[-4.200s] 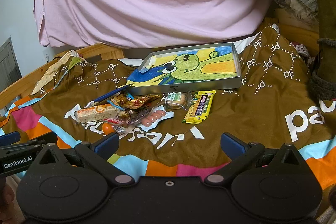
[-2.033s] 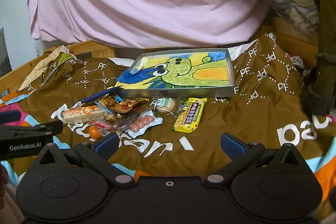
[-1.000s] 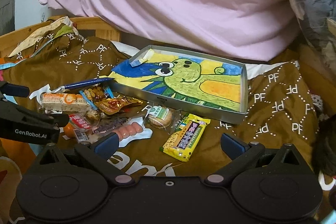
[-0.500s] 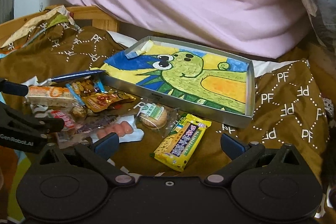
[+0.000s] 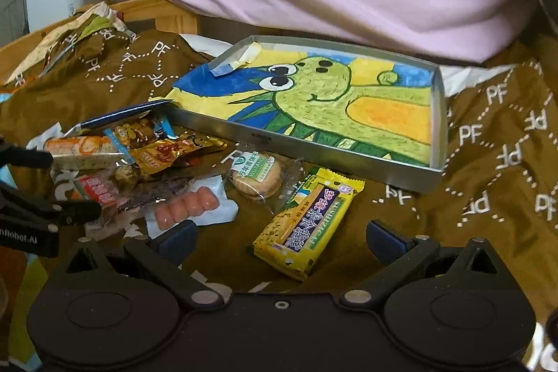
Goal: Organize snacks
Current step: 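Move left tool toward the jerky packet while right tool approaches the yellow wafer bar, then close left gripper on the dark jerky packet while right gripper grasps the yellow wafer bar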
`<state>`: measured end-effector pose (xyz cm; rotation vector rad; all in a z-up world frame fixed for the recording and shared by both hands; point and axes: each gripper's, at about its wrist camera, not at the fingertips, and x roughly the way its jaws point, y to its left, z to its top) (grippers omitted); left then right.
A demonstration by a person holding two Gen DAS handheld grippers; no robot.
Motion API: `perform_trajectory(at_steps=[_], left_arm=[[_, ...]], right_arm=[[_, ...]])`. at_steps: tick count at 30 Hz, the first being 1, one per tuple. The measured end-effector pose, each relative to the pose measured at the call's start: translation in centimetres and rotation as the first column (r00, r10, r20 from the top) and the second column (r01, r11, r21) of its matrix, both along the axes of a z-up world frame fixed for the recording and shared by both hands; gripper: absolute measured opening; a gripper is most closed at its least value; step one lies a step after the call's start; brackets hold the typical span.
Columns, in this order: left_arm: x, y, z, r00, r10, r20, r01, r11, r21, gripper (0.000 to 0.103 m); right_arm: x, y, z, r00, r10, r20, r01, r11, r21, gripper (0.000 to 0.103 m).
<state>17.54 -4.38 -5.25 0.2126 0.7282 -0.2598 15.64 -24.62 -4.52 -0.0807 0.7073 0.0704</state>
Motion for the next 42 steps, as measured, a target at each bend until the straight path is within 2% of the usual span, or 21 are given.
perform_trajectory(at_steps=[2, 6, 11, 16, 21, 26, 33, 36, 38, 41, 42], left_arm=[[0.6, 0.0, -0.4, 1.000, -0.006, -0.015, 0.006, 1.000, -0.009, 0.103], [1.9, -0.1, -0.8, 0.999, -0.040, -0.015, 0.039, 0.997, -0.074, 0.103], [3.1, -1.2, -0.9, 0.990, -0.141, 0.031, 0.144, 0.979, -0.143, 0.102], [4.2, -1.6, -1.6, 0.979, -0.204, -0.022, 0.194, 0.957, -0.217, 0.099], [3.6, -2.6, -2.2, 0.947, -0.314, -0.065, 0.298, 0.937, -0.184, 0.097], [4.2, -3.6, -2.8, 0.932, -0.351, -0.093, 0.336, 0.931, -0.142, 0.095], [7.0, -2.2, -3.0, 0.922, -0.355, -0.154, 0.313, 0.918, -0.243, 0.095], [7.6, -2.1, -3.0, 0.923, -0.340, -0.178, 0.292, 0.923, -0.249, 0.089], [7.5, -2.3, -2.9, 0.929, -0.320, -0.184, 0.279, 0.935, -0.216, 0.079], [7.1, -2.7, -2.8, 0.939, -0.293, -0.179, 0.269, 0.952, -0.147, 0.070], [7.1, -2.7, -2.7, 0.940, -0.290, -0.181, 0.265, 0.953, -0.150, 0.069]], right_arm=[[0.8, -0.8, -0.4, 1.000, -0.009, -0.024, 0.009, 0.999, 0.038, 0.102], [2.1, -2.2, -1.1, 0.997, -0.029, -0.072, 0.037, 0.994, 0.107, 0.100], [3.5, -3.5, -2.0, 0.992, -0.046, -0.116, 0.065, 0.985, 0.162, 0.089], [4.4, -3.7, -2.5, 0.992, -0.047, -0.115, 0.067, 0.981, 0.181, 0.086], [4.9, -3.1, -2.6, 0.993, -0.039, -0.115, 0.058, 0.985, 0.162, 0.086], [4.9, -3.1, -2.5, 0.991, -0.038, -0.126, 0.056, 0.988, 0.145, 0.085], [5.8, -3.2, -2.7, 0.989, -0.041, -0.139, 0.064, 0.984, 0.166, 0.085], [6.5, -2.6, -3.0, 0.988, -0.068, -0.142, 0.089, 0.986, 0.142, 0.072], [6.7, -2.0, -3.1, 0.987, -0.079, -0.142, 0.093, 0.991, 0.094, 0.062], [6.3, -1.4, -3.3, 0.988, -0.069, -0.137, 0.077, 0.995, 0.057, 0.060], [6.2, -1.4, -3.2, 0.988, -0.064, -0.142, 0.073, 0.996, 0.056, 0.060]])
